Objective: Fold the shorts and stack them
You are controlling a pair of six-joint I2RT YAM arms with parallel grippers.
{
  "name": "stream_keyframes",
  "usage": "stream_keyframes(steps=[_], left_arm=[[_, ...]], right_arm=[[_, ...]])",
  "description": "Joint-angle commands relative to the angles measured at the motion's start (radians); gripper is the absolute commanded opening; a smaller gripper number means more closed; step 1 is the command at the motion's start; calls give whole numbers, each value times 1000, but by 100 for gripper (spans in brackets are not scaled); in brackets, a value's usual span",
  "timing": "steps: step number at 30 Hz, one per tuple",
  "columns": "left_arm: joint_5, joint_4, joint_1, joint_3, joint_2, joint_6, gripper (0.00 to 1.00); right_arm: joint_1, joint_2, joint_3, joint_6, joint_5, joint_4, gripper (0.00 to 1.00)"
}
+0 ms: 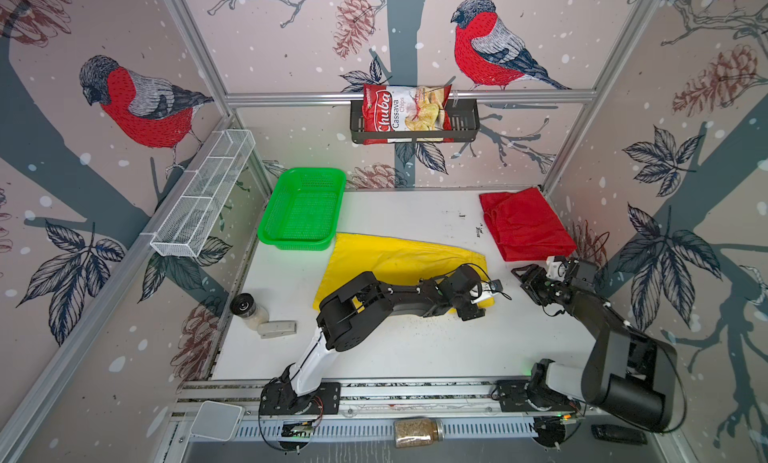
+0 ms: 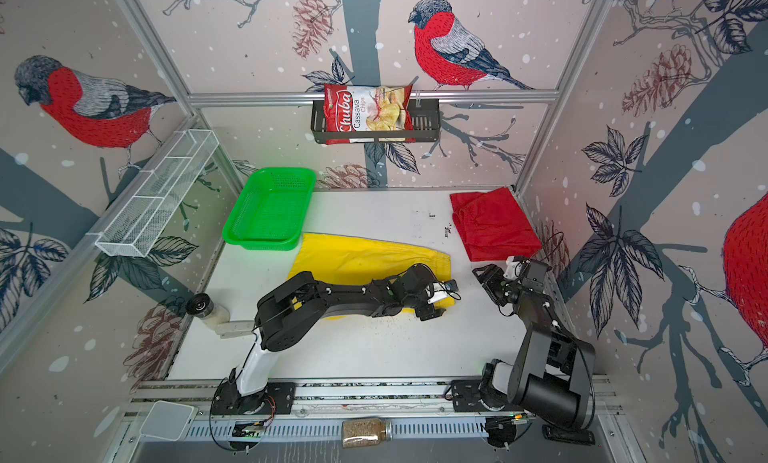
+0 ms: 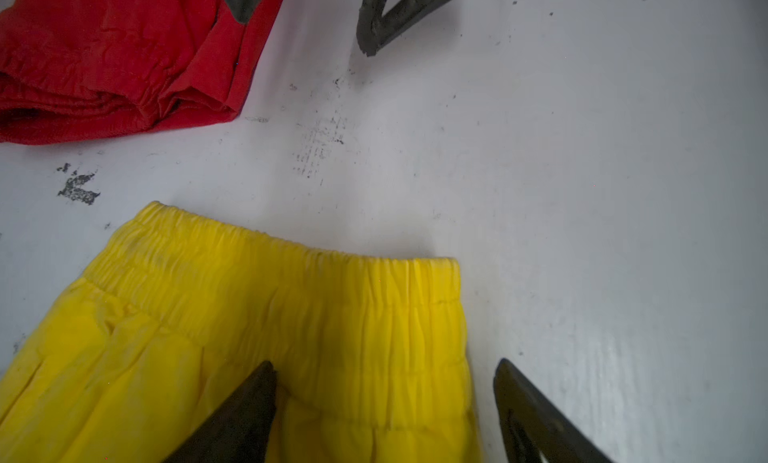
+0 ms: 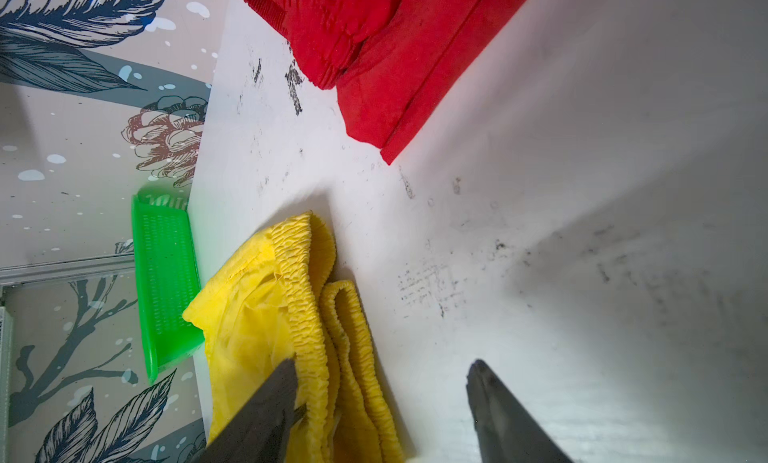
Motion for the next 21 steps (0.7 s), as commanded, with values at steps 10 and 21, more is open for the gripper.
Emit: stream_keyframes(steps=[10,21], left_arm=[[-160,385,-15,-222,-57,-67,37],[-90,729,-16,-429,-157,-140,19]], right_arm=[[64,-96,-58,154,-45,102,75],[241,-111,-82,476,-103,240,91]])
